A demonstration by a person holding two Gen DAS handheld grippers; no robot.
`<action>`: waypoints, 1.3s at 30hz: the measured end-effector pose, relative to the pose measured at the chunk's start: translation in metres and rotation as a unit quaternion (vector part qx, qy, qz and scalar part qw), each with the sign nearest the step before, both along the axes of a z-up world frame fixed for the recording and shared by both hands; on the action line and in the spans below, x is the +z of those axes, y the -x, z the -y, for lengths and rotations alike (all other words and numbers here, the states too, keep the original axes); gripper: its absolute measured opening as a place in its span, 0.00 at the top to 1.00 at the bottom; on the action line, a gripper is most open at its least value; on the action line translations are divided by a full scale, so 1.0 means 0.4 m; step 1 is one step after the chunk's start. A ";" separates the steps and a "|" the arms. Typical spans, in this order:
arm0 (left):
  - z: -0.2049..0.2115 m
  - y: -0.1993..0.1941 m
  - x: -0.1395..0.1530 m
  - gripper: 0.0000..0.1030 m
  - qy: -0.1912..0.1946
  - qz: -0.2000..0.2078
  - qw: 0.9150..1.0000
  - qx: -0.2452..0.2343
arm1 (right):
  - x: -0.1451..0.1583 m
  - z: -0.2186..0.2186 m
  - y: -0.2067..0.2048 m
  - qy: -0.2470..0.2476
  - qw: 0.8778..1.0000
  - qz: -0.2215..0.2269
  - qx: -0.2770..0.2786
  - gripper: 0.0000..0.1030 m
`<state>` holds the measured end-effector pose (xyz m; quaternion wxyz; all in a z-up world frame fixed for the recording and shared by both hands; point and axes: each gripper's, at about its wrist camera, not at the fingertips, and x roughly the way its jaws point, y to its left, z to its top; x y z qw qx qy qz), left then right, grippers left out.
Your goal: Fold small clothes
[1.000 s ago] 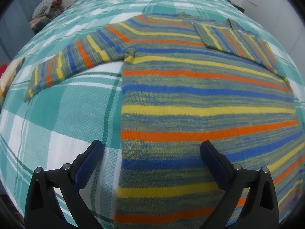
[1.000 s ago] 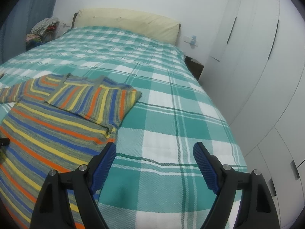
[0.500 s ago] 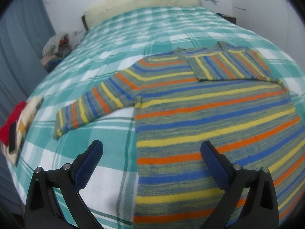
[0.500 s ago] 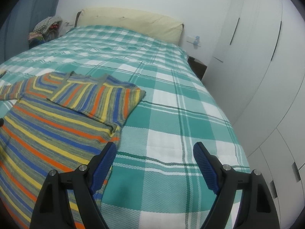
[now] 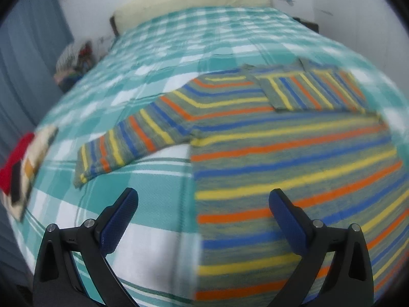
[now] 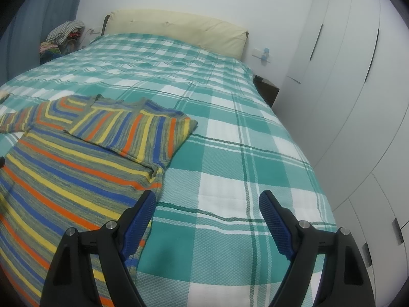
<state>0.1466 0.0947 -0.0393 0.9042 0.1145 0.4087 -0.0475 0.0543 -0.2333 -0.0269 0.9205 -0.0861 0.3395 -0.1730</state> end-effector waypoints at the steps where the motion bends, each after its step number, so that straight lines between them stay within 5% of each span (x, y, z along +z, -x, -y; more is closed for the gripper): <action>1: -0.040 -0.021 0.017 0.01 0.011 0.001 1.000 0.013 | 0.000 0.000 0.000 0.000 1.000 0.001 0.000 0.20; 4: -0.216 -0.110 0.070 0.01 0.051 -0.005 0.996 0.078 | 0.003 -0.001 0.003 -0.001 1.000 0.007 -0.001 0.20; 7: -0.432 -0.207 0.072 0.01 0.137 -0.039 0.978 0.151 | 0.005 0.000 0.005 -0.002 1.000 0.010 0.000 0.20; 11: -0.616 -0.297 -0.019 0.02 0.210 -0.088 0.951 0.208 | 0.001 -0.003 0.002 -0.006 1.000 0.006 0.002 0.20; 14: -0.653 -0.324 -0.083 0.08 0.249 -0.111 0.938 0.214 | -0.005 -0.009 -0.003 -0.001 1.000 0.001 0.005 0.20; 18: -0.660 -0.355 -0.140 0.30 0.272 -0.126 0.929 0.216 | -0.017 -0.011 -0.009 0.005 1.000 -0.005 0.007 0.20; 20: -0.659 -0.360 -0.145 0.50 0.270 -0.115 0.931 0.218 | -0.023 -0.010 -0.011 0.004 1.000 -0.009 0.007 0.20; 21: -0.656 -0.365 -0.145 0.86 0.270 -0.116 0.932 0.211 | -0.025 -0.009 -0.012 0.003 1.000 -0.010 0.007 0.20; 23: -0.649 -0.374 -0.136 0.97 0.278 -0.120 0.932 0.200 | -0.027 -0.006 -0.014 0.001 1.000 -0.012 0.007 0.20; 27: -0.580 -0.382 -0.028 0.98 0.262 -0.090 0.944 0.176 | -0.018 -0.002 -0.012 -0.006 1.000 -0.007 0.009 0.20; 32: -0.279 -0.403 0.224 0.98 0.203 -0.041 0.977 0.044 | 0.011 0.007 -0.002 -0.021 1.000 0.012 0.011 0.20; 35: -0.069 -0.405 0.306 0.98 0.185 -0.034 0.981 -0.044 | 0.025 0.013 -0.001 -0.034 0.999 0.017 0.013 0.20; 39: 0.183 -0.415 0.287 0.98 0.170 -0.057 0.976 -0.123 | 0.036 0.019 0.006 -0.037 0.999 0.024 0.014 0.20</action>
